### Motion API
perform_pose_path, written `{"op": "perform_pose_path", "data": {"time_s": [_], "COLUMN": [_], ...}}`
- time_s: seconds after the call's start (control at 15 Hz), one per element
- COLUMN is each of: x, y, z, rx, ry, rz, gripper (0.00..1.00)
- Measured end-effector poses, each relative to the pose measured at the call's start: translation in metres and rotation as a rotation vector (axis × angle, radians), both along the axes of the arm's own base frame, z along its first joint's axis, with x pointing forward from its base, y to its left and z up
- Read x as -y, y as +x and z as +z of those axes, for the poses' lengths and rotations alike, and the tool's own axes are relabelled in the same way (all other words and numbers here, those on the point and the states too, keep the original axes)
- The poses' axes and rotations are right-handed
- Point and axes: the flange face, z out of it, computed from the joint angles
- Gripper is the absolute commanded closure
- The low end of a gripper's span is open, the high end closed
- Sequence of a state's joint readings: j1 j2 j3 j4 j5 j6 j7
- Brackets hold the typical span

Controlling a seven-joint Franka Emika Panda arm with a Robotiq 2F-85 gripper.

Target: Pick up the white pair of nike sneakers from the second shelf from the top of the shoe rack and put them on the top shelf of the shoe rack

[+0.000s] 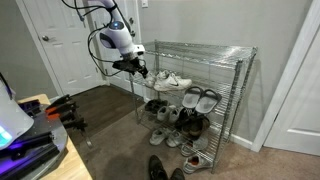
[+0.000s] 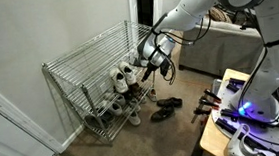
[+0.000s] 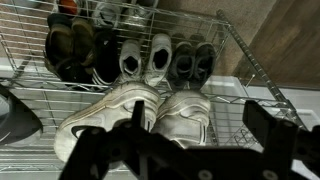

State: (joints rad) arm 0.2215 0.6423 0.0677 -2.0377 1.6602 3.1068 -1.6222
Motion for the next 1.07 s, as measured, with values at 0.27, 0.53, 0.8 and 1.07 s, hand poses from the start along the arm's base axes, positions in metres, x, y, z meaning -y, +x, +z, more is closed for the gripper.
{"op": "perform_pose_path", "data": {"time_s": [0.27,0.53,0.8,1.07], "x": [-0.001,-0.015,-0.028,-0.048], "y": [0.000,0.007,0.039,0.051], "z": [-0.001,-0.015,-0.024,-0.036], "rx": [-0.003,0.010,0.127,0.268], "ry": [0.007,0.080,0.111,0.058], "rz": [0.004,-0.088,-0.137,-0.097], "gripper": [0.00,0.00,0.00,0.00]}}
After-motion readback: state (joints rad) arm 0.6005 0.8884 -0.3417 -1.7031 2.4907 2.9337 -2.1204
